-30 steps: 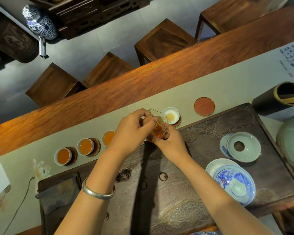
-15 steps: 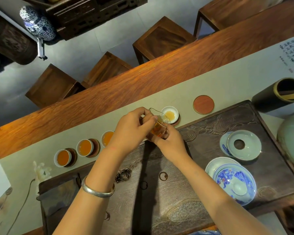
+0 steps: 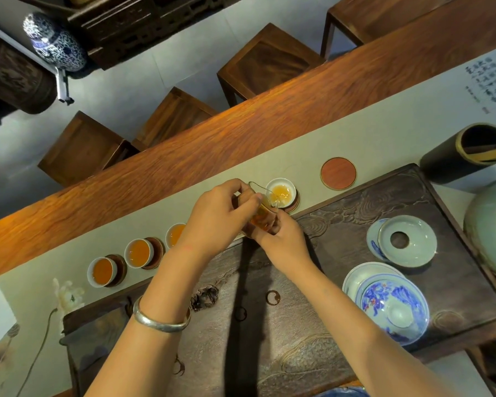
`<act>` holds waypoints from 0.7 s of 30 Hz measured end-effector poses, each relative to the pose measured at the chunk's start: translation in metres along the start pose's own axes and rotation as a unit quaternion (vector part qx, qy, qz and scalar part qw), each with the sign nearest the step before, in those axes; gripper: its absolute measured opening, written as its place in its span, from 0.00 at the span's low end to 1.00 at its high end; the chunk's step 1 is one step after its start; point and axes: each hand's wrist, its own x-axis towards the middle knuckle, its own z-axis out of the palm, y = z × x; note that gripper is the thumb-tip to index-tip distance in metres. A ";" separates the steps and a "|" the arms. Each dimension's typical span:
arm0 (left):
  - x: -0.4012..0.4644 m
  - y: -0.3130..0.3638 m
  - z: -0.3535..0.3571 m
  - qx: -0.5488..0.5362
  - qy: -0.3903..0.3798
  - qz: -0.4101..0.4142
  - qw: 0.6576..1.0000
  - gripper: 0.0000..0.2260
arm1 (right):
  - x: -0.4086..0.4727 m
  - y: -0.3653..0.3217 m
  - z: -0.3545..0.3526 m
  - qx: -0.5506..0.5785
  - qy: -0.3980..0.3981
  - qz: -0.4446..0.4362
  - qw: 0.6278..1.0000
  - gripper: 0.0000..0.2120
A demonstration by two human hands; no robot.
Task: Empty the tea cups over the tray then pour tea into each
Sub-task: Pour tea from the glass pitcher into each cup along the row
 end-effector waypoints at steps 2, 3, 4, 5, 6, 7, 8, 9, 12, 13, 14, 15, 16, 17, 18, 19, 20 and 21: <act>0.001 0.000 0.000 0.004 0.002 -0.001 1.000 0.10 | -0.001 -0.001 0.001 0.004 0.007 0.000 1.000 0.38; 0.001 0.000 0.000 0.004 0.002 -0.002 1.000 0.11 | -0.001 -0.002 0.002 0.006 0.008 0.000 1.000 0.39; 0.001 0.000 0.000 0.004 0.001 -0.003 1.000 0.11 | 0.000 -0.002 0.002 0.008 0.008 0.002 1.000 0.39; 0.001 0.000 0.000 0.005 0.000 -0.003 1.000 0.11 | -0.001 -0.002 0.002 0.011 0.008 0.004 1.000 0.39; 0.002 0.001 -0.001 0.006 -0.001 -0.003 1.000 0.11 | -0.001 -0.003 0.002 0.012 0.008 0.006 1.000 0.39; 0.002 0.001 -0.001 0.009 -0.002 -0.003 1.000 0.10 | -0.001 -0.003 0.003 0.013 0.008 0.008 1.000 0.39; 0.003 0.001 -0.001 0.011 -0.004 -0.004 1.000 0.10 | -0.002 -0.004 0.003 0.013 0.009 0.010 1.000 0.39; 0.003 0.001 -0.001 0.014 -0.006 -0.004 1.000 0.11 | -0.003 -0.005 0.003 0.015 0.009 0.013 1.000 0.39; 0.004 0.002 -0.001 0.018 -0.009 -0.005 1.000 0.11 | -0.003 -0.005 0.004 0.024 0.011 0.018 0.999 0.39; 0.004 0.002 -0.001 0.020 -0.010 -0.005 1.000 0.12 | -0.003 -0.005 0.004 0.026 0.011 0.018 0.999 0.40; 0.005 0.003 -0.001 0.023 -0.011 -0.005 1.000 0.12 | -0.003 -0.006 0.004 0.028 0.011 0.018 0.999 0.40; 0.005 0.003 -0.001 0.027 -0.012 -0.005 1.000 0.12 | -0.003 -0.006 0.004 0.029 0.011 0.018 0.999 0.41; 0.005 0.004 -0.001 0.030 -0.014 -0.004 0.999 0.13 | -0.003 -0.006 0.004 0.030 0.012 0.018 0.999 0.41; 0.006 0.005 -0.001 0.033 -0.015 -0.004 0.999 0.13 | -0.003 -0.006 0.004 0.031 0.013 0.020 0.999 0.41; 0.006 0.006 -0.002 0.037 -0.016 -0.004 0.999 0.13 | -0.002 -0.005 0.004 0.033 0.014 0.021 0.999 0.41; 0.006 0.007 -0.002 0.041 -0.019 -0.005 0.999 0.13 | -0.002 -0.005 0.004 0.034 0.014 0.023 0.999 0.41; 0.006 0.008 -0.003 0.044 -0.022 -0.006 0.999 0.13 | -0.002 -0.005 0.004 0.037 0.012 0.023 0.999 0.41; 0.006 0.009 -0.004 0.047 -0.025 -0.007 0.999 0.13 | -0.002 -0.005 0.004 0.039 0.010 0.024 0.999 0.41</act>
